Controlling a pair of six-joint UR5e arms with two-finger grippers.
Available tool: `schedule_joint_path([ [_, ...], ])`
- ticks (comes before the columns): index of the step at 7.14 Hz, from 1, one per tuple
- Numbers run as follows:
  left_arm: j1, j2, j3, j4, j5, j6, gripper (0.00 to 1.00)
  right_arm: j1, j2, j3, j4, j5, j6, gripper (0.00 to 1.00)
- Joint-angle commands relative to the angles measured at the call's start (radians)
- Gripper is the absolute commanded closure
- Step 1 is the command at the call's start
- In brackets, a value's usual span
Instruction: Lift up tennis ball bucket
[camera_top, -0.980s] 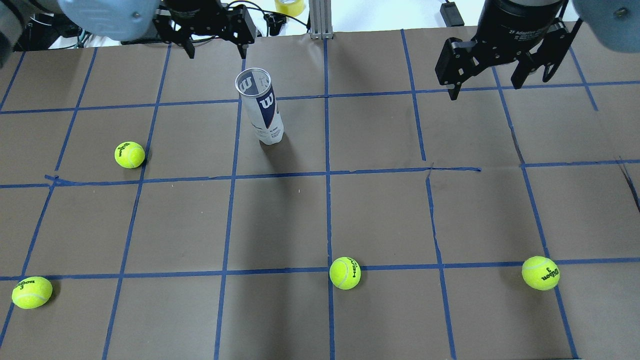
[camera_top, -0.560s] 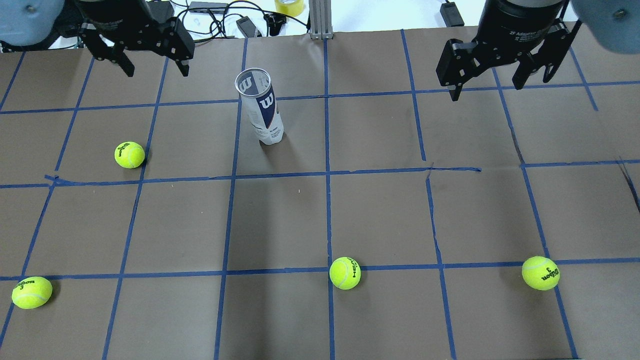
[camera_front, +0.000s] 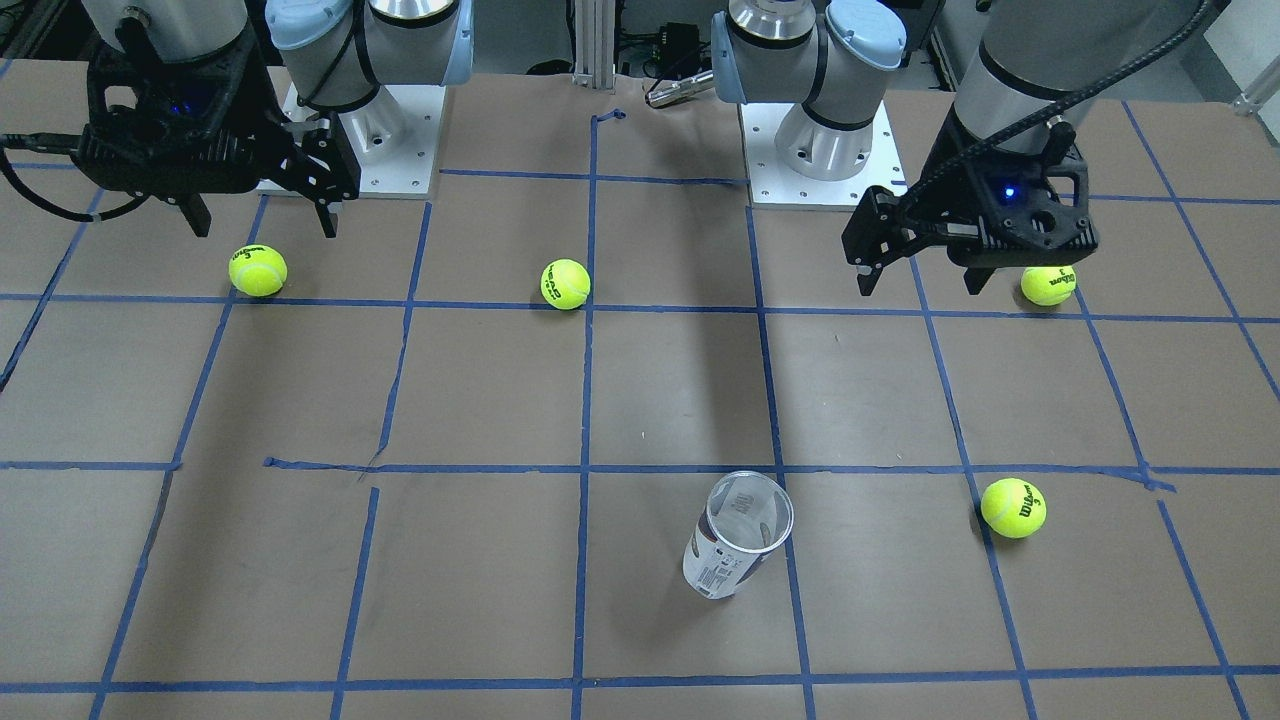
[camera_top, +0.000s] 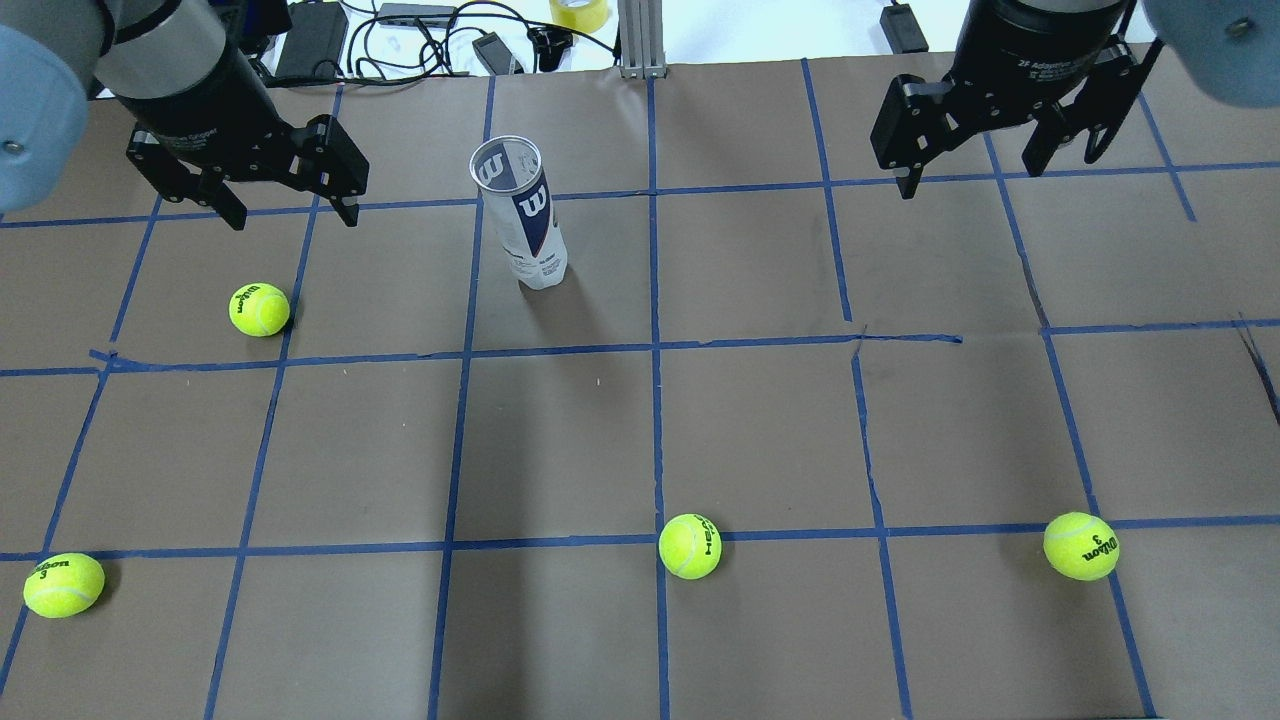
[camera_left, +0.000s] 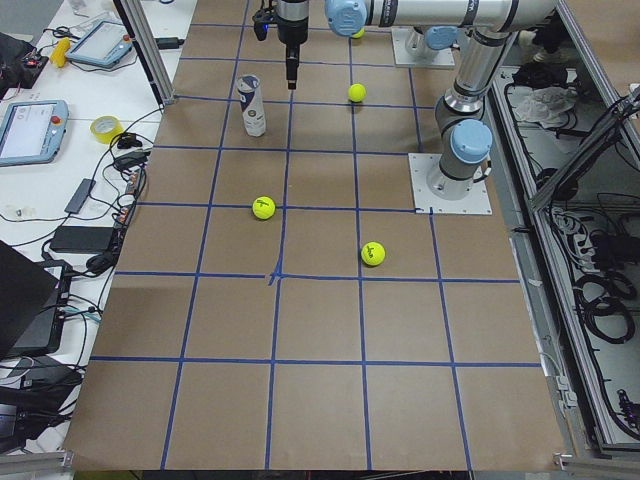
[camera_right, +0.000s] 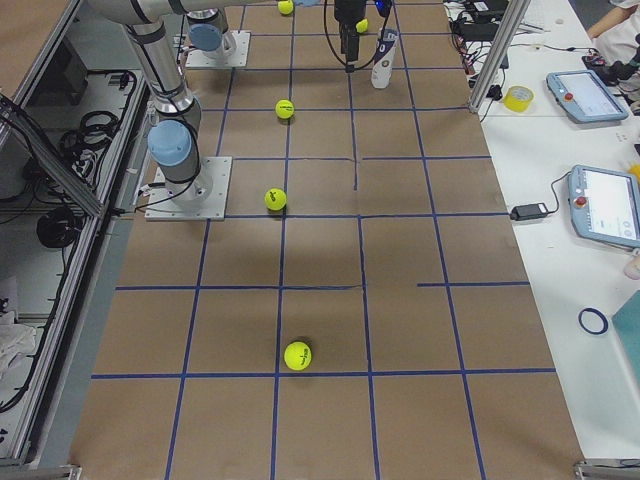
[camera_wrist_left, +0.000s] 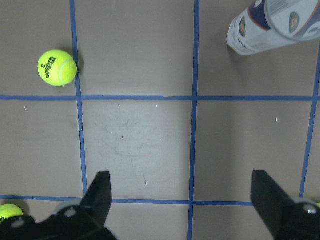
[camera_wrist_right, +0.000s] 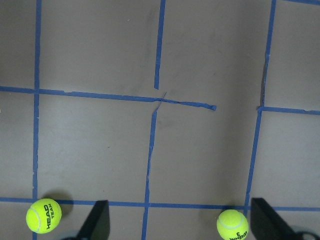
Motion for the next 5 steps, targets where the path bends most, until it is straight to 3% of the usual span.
schedule_joint_path([
  [1,0.006,0.004,-0.016,0.010,-0.008,0.033,0.00,-0.002,0.005,0.001,-0.087,0.004,0.008,0.00],
  [5,0.016,0.018,-0.022,-0.002,-0.069,0.044,0.00,-0.007,0.005,0.001,-0.075,0.059,0.086,0.02],
])
